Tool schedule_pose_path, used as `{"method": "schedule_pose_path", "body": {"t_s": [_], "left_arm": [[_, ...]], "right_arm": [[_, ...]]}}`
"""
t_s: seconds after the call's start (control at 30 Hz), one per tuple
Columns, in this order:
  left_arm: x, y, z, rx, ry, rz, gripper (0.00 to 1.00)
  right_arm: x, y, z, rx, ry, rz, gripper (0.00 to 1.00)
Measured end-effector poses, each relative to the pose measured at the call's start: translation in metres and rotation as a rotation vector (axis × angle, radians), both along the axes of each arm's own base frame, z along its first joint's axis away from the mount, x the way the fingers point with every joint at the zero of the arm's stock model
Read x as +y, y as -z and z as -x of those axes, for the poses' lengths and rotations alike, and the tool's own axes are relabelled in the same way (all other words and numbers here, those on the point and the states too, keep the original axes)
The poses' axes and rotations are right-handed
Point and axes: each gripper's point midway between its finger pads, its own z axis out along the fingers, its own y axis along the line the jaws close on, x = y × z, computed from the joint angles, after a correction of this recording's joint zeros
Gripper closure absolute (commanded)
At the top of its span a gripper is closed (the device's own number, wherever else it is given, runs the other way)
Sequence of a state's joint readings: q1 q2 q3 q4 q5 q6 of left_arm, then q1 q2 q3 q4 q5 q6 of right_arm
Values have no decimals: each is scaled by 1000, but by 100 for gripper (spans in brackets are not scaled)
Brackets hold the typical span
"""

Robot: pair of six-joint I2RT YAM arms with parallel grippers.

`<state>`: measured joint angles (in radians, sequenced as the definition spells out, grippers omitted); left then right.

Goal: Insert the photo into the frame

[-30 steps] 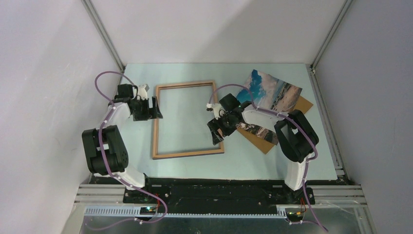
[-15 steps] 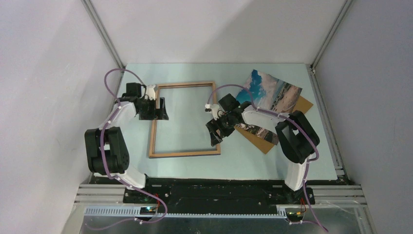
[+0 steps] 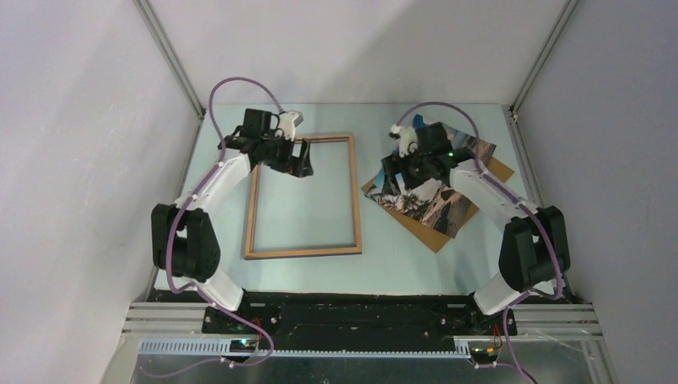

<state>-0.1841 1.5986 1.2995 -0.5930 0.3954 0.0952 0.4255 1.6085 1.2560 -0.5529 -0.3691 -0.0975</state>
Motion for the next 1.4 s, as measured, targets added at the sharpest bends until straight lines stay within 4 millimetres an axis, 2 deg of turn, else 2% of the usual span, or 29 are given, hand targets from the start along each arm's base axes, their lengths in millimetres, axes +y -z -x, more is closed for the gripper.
{"method": "schedule_pose_path", "body": {"t_s": [0.13, 0.37, 0.43, 0.53, 0.67, 0.83, 1.0, 1.2, 1.4], "left_arm": [[-37, -11, -17, -26, 72, 22, 2], [-107, -1, -38, 5, 165, 52, 3], [-129, 4, -43, 19, 183, 65, 4], [-153, 11, -48, 41, 193, 81, 5], [-180, 23, -51, 68, 205, 94, 6], [-204, 35, -62, 71, 212, 94, 6], [-224, 46, -80, 80, 181, 119, 6], [-241, 71, -98, 136, 115, 162, 6], [-247, 98, -96, 241, 50, 201, 5]], "right_arm": [[-47, -11, -18, -45, 135, 0, 12], [-137, -7, -37, -36, 408, -38, 17], [-156, -2, -39, -15, 471, -57, 19], [-177, 8, -41, 19, 540, -88, 20], [-200, 28, -38, 71, 619, -113, 20], [-222, 42, -35, 111, 690, -130, 21], [-231, 54, -39, 129, 718, -125, 21], [-244, 76, -38, 180, 768, -103, 21], [-251, 95, -34, 237, 804, -87, 22]]}}
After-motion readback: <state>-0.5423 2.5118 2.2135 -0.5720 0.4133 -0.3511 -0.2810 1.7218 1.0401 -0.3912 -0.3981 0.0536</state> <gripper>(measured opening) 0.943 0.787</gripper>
